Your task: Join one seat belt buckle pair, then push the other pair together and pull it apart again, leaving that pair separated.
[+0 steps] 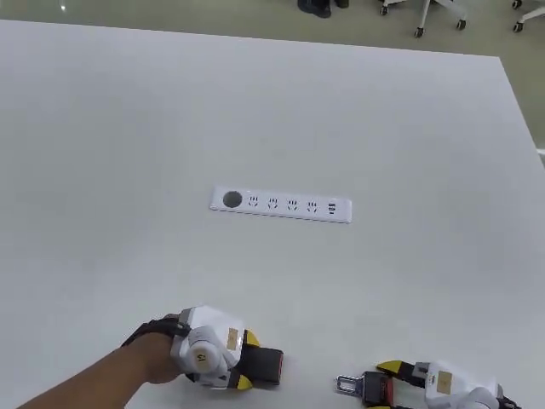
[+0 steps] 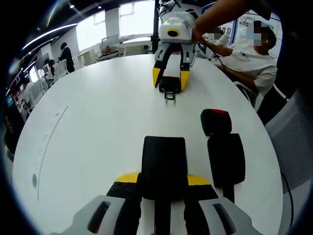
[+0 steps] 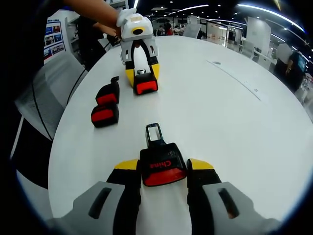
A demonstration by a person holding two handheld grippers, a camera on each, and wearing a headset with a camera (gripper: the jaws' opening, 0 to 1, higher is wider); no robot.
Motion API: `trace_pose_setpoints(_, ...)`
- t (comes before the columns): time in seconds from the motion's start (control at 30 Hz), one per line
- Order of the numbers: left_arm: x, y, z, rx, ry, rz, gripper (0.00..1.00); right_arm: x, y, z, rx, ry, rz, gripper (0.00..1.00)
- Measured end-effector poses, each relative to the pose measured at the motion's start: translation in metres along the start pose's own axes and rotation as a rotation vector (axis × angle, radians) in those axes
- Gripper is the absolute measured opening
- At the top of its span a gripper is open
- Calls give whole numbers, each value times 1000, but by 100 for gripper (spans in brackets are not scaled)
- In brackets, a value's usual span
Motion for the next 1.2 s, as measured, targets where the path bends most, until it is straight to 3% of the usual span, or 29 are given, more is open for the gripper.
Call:
trace_pose_setpoints(0.5,0,0,0,-2,0,5,34,4,1,1,10,-4,-2,36)
trace_pose_setpoints(0.67,0,-1,0,-12,24,21,35,4,0,2,27,-7,11,37)
trace_pose_setpoints(0.77,-1,-1,-7,13,29,36,44,4,2,1,52,-15,19,43)
trace_pose_setpoints(0.83,-3,0,-8,7,54,40,54,1,4,1,56,-37,0,53)
trace_pose_setpoints(0.93,-12,5,-8,-4,128,-6,58,-3,7,-1,86,-54,-27,64)
trace_pose_setpoints(1.17,-22,19,-7,-45,152,-35,72,-14,13,1,138,-74,-48,65)
trace_pose_setpoints(1.2,-23,21,-7,-56,160,-42,74,-19,15,2,165,-70,-59,64)
Point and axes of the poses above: the centre of the closed fingertips' face, and the gripper's own axes: y roughly backward along the fingers, z roughly to its left, x roughly out of its underside, the point moved 5 cm from there along y, roughly backward along the fingers, and after that the axes turned 2 degrees about -x, right-handed, at the moved point
